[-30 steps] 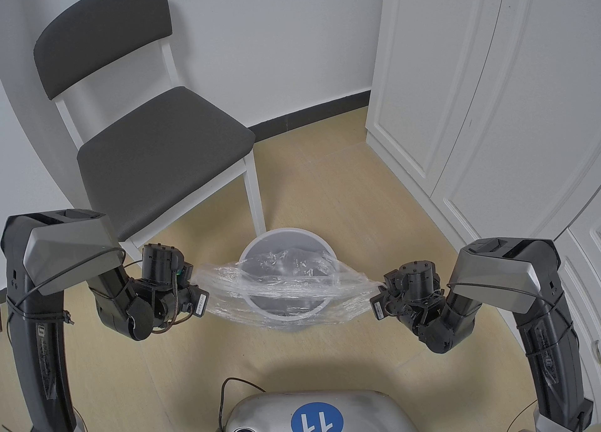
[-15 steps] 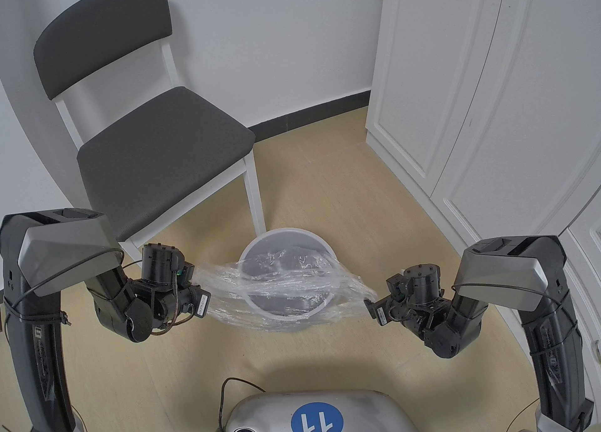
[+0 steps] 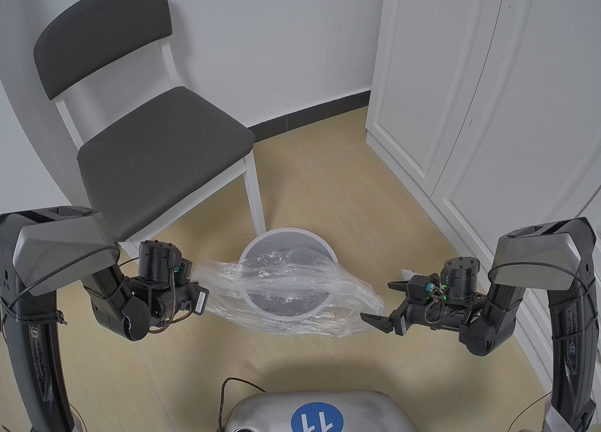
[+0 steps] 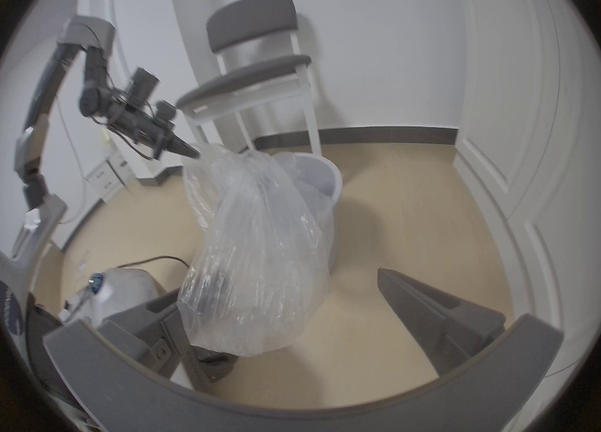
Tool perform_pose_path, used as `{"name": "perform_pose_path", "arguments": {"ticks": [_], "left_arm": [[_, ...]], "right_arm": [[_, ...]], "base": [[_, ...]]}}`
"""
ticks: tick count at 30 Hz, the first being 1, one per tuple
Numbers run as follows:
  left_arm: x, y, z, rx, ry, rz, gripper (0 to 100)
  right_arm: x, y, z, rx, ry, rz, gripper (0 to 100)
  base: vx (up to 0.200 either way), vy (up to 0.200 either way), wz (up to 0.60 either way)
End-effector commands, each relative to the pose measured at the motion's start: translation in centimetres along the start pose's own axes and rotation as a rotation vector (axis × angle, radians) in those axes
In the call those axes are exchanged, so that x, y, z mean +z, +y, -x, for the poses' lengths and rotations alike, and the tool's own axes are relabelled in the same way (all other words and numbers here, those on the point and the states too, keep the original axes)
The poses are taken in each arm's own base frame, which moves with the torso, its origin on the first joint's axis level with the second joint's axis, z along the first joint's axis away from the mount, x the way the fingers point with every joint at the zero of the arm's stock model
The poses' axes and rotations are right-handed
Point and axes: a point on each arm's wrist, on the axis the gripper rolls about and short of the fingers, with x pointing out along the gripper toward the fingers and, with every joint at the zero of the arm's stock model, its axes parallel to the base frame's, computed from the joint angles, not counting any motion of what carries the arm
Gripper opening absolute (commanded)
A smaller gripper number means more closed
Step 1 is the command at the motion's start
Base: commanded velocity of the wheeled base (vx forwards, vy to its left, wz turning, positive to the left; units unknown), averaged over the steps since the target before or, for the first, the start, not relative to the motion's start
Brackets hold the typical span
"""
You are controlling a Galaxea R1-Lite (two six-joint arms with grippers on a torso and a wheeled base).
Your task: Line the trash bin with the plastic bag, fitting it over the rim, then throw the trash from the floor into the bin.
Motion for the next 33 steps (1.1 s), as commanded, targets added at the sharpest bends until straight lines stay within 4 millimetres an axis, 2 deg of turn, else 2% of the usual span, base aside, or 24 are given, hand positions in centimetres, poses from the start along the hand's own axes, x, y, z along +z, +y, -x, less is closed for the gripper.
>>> {"name": "perform_pose_path", "arguments": {"ticks": [1,8,10,14,17,22,25,28,29,33], "left_arm": [[0.0,0.1,-0.1,0.003,-0.001,0.002,0],[-0.5,0.4,-1.0,0.017,0.018,0.006,0],[-0.7,0.8,-1.5,0.027,0.025,0.013,0],[-0.7,0.8,-1.4,0.028,0.022,0.014,0],[-0.6,0.8,-1.3,0.029,0.016,0.014,0],[-0.1,1.1,-1.0,0.028,-0.001,0.02,0],[-0.1,1.5,-1.2,0.036,-0.003,0.027,0],[-0.2,1.8,-1.3,0.042,0.0,0.031,0],[-0.3,2.1,-1.4,0.043,0.002,0.035,0],[-0.3,2.3,-1.3,0.013,-0.005,0.04,0]], "right_arm": [[-0.8,-1.5,1.5,0.055,-0.034,-0.091,100],[-1.4,-2.9,2.3,0.149,-0.112,-0.166,100],[-2.2,-3.7,2.3,0.163,-0.132,-0.19,100],[-1.6,-3.6,1.7,0.155,-0.148,-0.194,100],[0.0,-2.6,1.1,0.119,-0.163,-0.188,100],[4.9,1.4,-0.5,-0.1,-0.157,-0.184,100],[8.3,4.6,-1.8,-0.34,-0.076,-0.177,100],[8.9,5.5,-2.2,-0.403,-0.054,-0.173,100],[8.9,7.2,-2.4,-0.412,-0.035,-0.155,100],[8.4,9.8,-2.2,-0.361,-0.003,-0.126,100]], "base": [[0.0,0.0,0.0],[0.0,0.0,0.0],[0.0,0.0,0.0],[0.0,0.0,0.0],[0.0,0.0,0.0],[0.0,0.0,0.0],[0.0,0.0,0.0],[0.0,0.0,0.0],[0.0,0.0,0.0],[0.0,0.0,0.0]]}}
